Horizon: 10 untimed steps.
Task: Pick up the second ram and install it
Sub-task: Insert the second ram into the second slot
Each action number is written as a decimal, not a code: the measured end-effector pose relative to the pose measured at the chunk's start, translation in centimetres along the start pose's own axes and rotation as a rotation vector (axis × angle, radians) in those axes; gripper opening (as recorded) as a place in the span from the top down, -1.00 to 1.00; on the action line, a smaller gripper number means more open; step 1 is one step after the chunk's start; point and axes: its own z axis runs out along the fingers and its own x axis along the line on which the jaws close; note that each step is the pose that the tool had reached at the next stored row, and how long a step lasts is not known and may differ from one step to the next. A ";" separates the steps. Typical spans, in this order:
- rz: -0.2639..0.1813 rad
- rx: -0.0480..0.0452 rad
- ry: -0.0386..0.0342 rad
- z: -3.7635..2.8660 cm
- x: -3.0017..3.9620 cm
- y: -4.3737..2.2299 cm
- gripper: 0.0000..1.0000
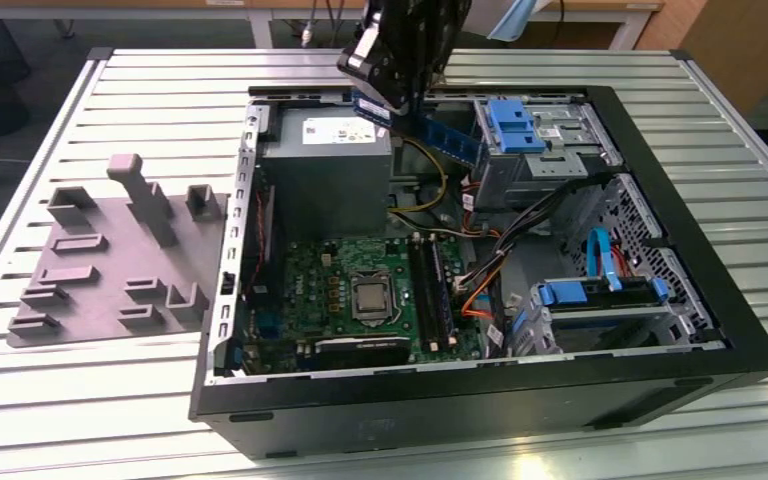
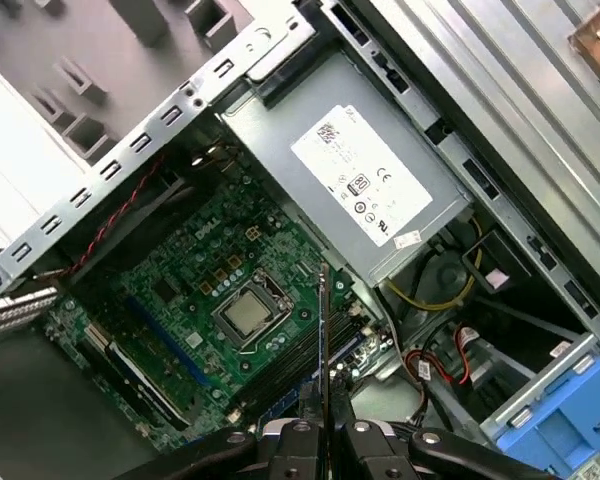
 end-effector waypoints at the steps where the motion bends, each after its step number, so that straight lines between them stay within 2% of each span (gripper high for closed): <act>1: 0.018 0.0005 0.0007 0.02 0.00 0.00 0.72; 10: 0.182 0.0050 0.0077 0.17 0.01 0.01 0.72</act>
